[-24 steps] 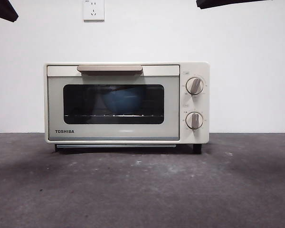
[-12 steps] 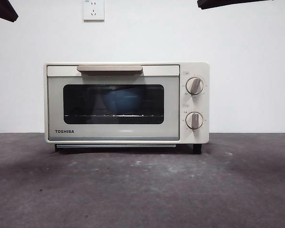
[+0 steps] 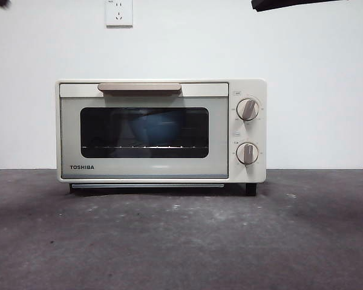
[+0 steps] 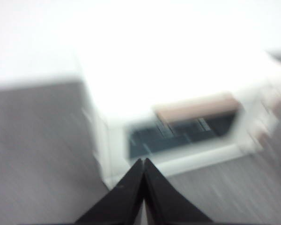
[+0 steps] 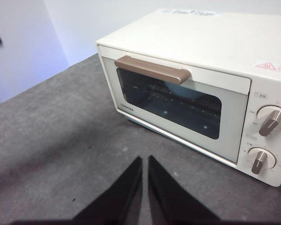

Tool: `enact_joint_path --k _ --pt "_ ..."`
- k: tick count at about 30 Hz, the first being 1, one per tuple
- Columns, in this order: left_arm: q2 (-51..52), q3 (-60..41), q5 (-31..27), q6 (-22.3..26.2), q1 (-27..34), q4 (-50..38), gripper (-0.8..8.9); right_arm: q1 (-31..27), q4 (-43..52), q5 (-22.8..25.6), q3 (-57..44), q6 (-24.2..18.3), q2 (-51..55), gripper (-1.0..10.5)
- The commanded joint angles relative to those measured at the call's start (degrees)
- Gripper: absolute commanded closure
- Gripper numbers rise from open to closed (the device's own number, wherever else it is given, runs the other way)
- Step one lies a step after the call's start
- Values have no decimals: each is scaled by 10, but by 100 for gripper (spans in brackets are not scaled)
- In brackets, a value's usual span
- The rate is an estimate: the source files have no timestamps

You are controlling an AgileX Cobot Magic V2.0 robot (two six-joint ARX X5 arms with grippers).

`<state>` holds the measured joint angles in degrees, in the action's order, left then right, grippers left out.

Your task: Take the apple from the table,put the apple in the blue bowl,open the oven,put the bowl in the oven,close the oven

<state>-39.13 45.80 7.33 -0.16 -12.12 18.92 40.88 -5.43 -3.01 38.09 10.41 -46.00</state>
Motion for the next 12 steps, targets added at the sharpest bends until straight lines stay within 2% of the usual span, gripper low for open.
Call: enact_joint_path --k 1,7,12 --pt "33 -20 -1 41 31 -41 806 6 7 1 5 -5 -3 942" --pt "143 -127 -2 61 123 -132 806 6 10 0 5 -5 -3 942" --pt "219 -224 -5 61 152 -177 806 6 10 0 5 -5 -3 942"
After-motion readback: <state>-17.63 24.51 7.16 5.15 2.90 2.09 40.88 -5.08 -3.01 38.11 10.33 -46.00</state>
